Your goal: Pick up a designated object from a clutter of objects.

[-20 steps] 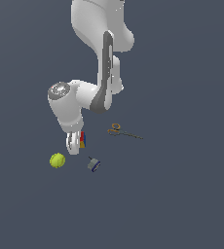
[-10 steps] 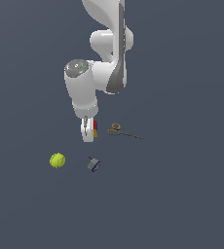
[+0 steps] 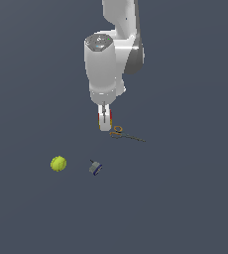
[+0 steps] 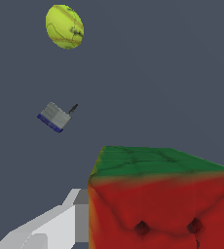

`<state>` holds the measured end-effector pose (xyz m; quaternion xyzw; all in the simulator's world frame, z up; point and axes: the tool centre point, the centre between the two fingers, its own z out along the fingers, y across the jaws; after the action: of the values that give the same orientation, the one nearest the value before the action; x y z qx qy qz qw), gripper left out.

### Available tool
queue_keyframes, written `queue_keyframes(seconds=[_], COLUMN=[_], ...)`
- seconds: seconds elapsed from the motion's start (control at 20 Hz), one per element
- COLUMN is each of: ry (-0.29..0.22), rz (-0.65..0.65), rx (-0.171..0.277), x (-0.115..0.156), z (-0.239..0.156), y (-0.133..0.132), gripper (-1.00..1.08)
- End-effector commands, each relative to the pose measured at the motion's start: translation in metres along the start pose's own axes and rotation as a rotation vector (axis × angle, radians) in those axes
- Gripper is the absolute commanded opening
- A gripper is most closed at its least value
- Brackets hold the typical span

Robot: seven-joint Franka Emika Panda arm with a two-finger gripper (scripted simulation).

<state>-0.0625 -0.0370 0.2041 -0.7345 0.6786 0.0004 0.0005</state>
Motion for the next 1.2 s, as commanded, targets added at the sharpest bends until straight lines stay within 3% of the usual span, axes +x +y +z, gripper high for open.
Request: queue_keyframes(seconds=[0.0, 1.15], ry=[0.003, 0.004], rz=[0.001, -0.001], rx=[0.002, 0.001], x=[-0.016, -0.194], z=[-0.017, -0.185], y=[0.004, 0.045], gripper=[-1.00, -1.00])
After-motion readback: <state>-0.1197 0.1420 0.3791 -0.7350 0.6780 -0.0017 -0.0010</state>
